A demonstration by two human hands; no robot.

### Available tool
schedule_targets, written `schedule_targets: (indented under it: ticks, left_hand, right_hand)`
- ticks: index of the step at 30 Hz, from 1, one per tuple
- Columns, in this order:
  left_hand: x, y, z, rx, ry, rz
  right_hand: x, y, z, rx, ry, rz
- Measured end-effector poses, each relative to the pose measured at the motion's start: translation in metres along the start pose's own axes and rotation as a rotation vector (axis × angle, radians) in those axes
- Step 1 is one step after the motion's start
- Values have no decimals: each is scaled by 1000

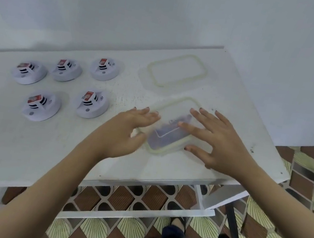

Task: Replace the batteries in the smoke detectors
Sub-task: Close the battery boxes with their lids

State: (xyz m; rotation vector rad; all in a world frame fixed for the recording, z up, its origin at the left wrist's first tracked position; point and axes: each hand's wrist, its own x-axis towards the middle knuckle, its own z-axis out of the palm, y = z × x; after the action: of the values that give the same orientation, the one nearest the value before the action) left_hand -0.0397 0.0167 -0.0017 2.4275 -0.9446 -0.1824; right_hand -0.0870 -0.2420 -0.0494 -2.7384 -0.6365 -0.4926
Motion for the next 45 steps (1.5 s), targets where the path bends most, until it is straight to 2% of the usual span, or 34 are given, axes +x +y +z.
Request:
schedule_targets:
  ticks: [3, 5, 8, 15, 18, 20, 24, 26, 27, 29, 31, 33, 36, 43, 45]
  left_hand:
    - [-1, 9, 18, 117, 20, -38]
    - [1, 8, 31, 142, 104, -36]
    - [3, -2, 41, 196, 267, 69]
    - [9, -15, 51, 353, 427, 253]
    - [7, -16, 44, 241, 351, 225]
    - [4, -16, 34, 86, 251, 156]
    - [1, -23, 15, -152, 20, 96]
    - [0, -25, 14, -140, 28, 81]
    - [-1, -24, 17, -108, 91, 64]
    - [-4, -17, 25, -74, 289, 32]
    - [-7, -9, 33, -133, 393, 47]
    - [-10, 3, 43, -174, 374, 105]
    - [-9, 13, 61, -103, 307, 154]
    - [-6, 3, 70, -97, 348, 169]
    - [-4, 2, 74, -23, 403, 211]
  right_hand:
    - [-1, -8, 8, -87, 125, 0]
    - [-2, -13, 11, -137, 206, -2]
    - [-2, -17, 15, -193, 292, -18]
    - [0, -23, 25, -284, 376, 10]
    - [1, -22, 16, -206, 320, 10]
    - [2, -18, 3, -37, 264, 37]
    - [-8, -1, -15, 236, 1, 95]
    - [-14, 0, -19, 269, -121, 64]
    - [-16, -1, -19, 261, -145, 48]
    - [-19, -4, -19, 211, -104, 34]
    - [-22, -10, -15, 128, -10, 29]
    - [-24, -21, -7, 51, 95, 52]
    - [-27, -41, 6, -8, 224, 100]
    - [-36, -56, 9, -13, 298, 70]
    - [-36, -57, 14, -38, 332, 68]
